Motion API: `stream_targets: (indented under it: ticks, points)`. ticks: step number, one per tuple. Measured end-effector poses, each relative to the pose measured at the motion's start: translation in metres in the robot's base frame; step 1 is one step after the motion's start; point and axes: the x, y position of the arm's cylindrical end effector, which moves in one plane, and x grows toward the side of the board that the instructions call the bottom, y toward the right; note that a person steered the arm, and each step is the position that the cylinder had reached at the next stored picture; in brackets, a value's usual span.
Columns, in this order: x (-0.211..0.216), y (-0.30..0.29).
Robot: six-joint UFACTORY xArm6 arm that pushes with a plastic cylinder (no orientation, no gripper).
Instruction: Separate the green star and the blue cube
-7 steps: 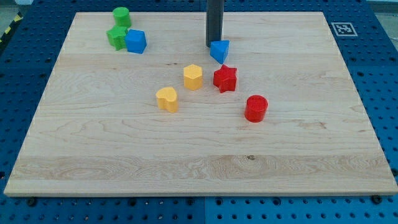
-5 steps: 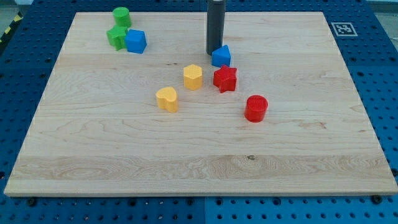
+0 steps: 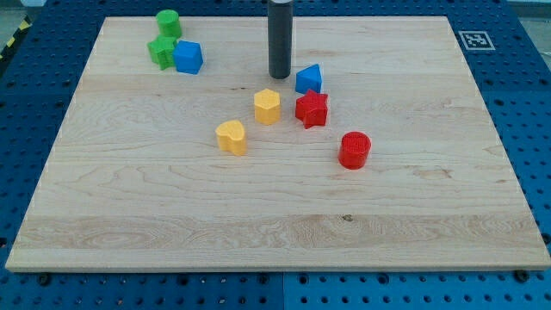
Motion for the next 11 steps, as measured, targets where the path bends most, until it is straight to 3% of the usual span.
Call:
stream_targets:
  ticks: [4,7,11]
  points:
    - [0.017,-0.011]
    - [-0.002,-0.145]
    - [-0.031,-0.166]
